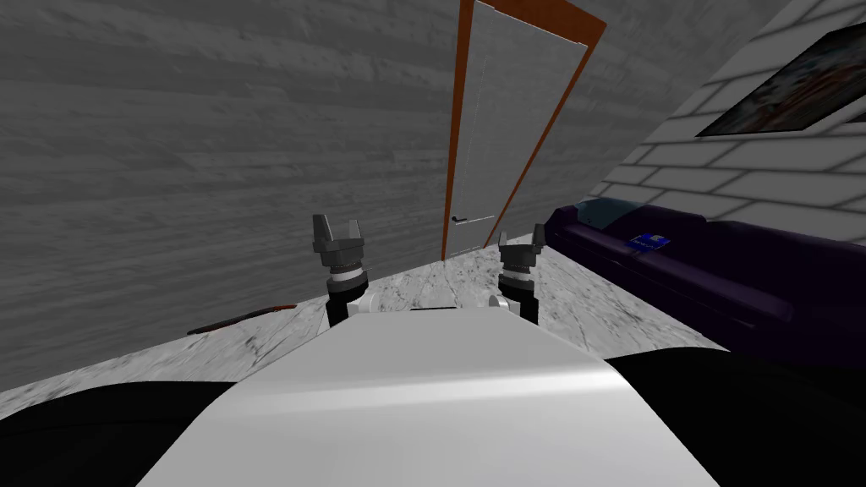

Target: Pull the door open

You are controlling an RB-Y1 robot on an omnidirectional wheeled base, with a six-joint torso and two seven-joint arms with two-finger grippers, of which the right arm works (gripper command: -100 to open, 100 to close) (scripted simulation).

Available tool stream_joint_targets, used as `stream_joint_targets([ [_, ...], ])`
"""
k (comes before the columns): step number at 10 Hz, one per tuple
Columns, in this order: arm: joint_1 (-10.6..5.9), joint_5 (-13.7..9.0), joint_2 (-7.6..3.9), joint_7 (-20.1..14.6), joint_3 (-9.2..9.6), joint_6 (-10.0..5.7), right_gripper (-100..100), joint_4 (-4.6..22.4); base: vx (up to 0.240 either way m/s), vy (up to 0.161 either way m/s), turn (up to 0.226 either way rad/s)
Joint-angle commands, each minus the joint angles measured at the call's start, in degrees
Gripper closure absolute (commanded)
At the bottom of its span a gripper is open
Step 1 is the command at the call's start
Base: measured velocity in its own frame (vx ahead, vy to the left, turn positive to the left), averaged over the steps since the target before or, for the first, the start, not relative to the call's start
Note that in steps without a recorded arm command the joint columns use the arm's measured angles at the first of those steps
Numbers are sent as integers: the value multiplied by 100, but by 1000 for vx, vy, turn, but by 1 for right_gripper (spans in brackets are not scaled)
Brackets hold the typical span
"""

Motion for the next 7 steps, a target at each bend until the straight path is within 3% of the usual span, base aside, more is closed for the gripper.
stream_joint_targets([
  [1, -65, -1, -59, -17, -6, -52, -100, 234, 65, -5, 87],
  [7, -279, -2, -240, -75, -24, -226, -100, 990, 97, -38, 78],
])
